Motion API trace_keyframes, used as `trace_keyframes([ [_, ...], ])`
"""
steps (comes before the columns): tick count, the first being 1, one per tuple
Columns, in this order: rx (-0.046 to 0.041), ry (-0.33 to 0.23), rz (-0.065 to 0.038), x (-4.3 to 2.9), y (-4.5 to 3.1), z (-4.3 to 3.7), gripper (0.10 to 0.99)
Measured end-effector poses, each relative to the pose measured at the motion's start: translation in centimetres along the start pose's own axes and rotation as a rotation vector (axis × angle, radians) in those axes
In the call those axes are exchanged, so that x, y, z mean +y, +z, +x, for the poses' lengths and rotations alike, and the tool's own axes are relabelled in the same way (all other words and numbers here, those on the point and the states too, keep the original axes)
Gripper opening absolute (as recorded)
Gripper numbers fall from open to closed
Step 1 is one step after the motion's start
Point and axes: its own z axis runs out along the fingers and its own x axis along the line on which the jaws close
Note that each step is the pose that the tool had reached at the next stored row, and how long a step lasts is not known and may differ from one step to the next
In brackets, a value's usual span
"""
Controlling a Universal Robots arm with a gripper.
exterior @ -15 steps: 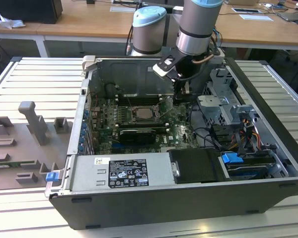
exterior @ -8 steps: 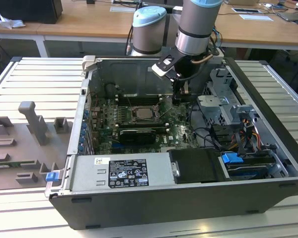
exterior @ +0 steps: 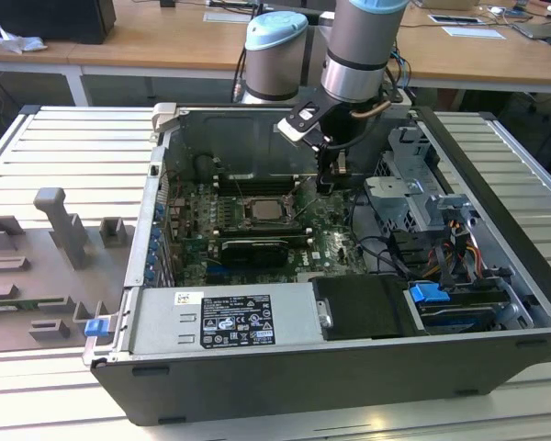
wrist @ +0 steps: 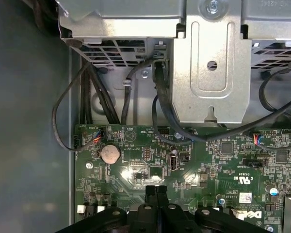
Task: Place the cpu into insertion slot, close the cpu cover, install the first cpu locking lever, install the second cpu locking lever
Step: 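Close the cpu cover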
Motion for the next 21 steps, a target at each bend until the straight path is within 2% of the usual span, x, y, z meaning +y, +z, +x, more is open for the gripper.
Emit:
trace_keyframes([
  [21, -0.0001, 0.0, 0.0, -0.69, 0.02, 0.01, 0.106],
])
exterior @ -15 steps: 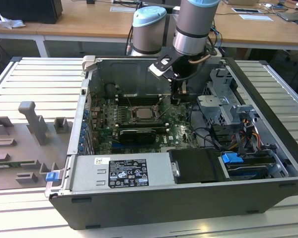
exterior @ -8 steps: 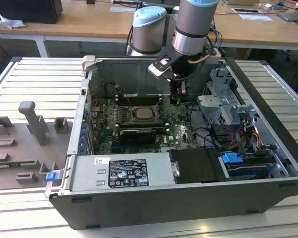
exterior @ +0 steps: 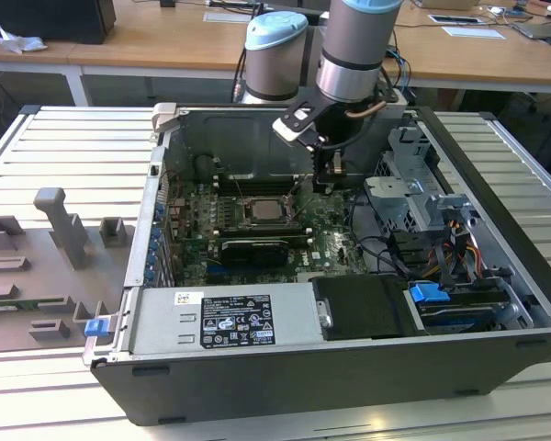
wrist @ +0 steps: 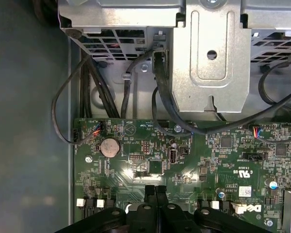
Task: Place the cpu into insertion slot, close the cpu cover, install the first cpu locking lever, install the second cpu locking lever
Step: 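Close the cpu cover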
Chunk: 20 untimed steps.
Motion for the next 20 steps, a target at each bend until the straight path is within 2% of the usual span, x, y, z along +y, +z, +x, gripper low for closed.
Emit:
trace_keyframes([
  [16, 0.0, 0.0, 0.0, -1.16, 0.11, 0.02, 0.106],
  [20, -0.0001, 0.0, 0.0, -1.86, 0.29, 0.02, 0.106],
])
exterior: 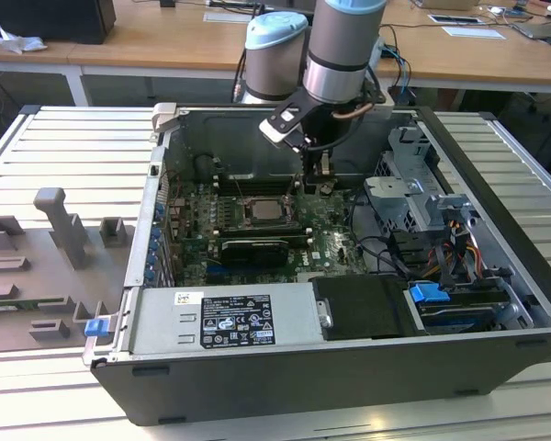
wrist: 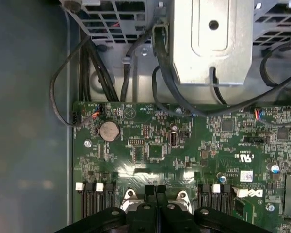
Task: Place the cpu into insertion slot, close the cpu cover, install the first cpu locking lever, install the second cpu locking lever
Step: 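Close the cpu cover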
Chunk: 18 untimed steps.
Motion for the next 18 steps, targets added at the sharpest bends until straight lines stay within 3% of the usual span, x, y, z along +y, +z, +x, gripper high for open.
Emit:
trace_keyframes([
  [9, 0.0002, 0.0, 0.0, -2.01, 0.38, 0.02, 0.106],
  [18, -0.0002, 0.0, -0.001, -3.23, 1.37, 0.01, 0.106],
])
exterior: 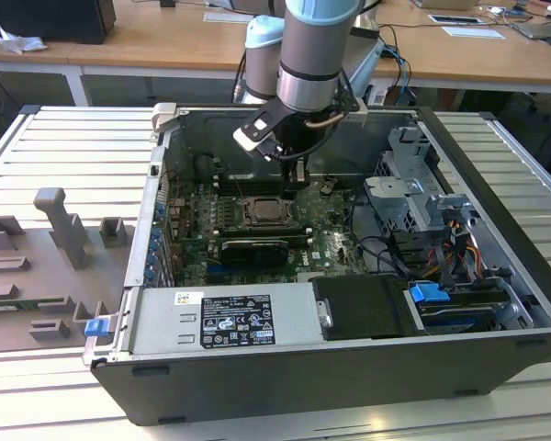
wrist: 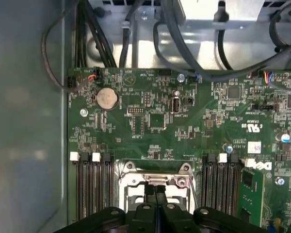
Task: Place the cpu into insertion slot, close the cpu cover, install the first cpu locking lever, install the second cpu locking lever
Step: 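Close the cpu cover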
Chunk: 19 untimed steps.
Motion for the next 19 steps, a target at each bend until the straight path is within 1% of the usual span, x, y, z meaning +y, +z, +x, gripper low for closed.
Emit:
trace_keyframes([
  [3, 0.0002, 0.0, 0.0, -0.43, 0.06, 0.02, 0.106],
  [5, 0.0002, -0.001, -0.003, -0.9, 0.1, 0.02, 0.106],
  [6, 0.0001, -0.001, -0.007, -1.18, 0.13, 0.03, 0.106],
  [9, 0.0001, -0.002, -0.021, -1.71, 0.22, 0.04, 0.106],
  [10, -0.0001, -0.003, -0.027, -2.05, 0.25, 0.04, 0.106],
  [14, 0.0006, -0.005, -0.029, -2.91, 0.29, 0.04, 0.106],
  [19, 0.0005, -0.005, -0.029, -3.38, 0.3, 0.05, 0.106],
])
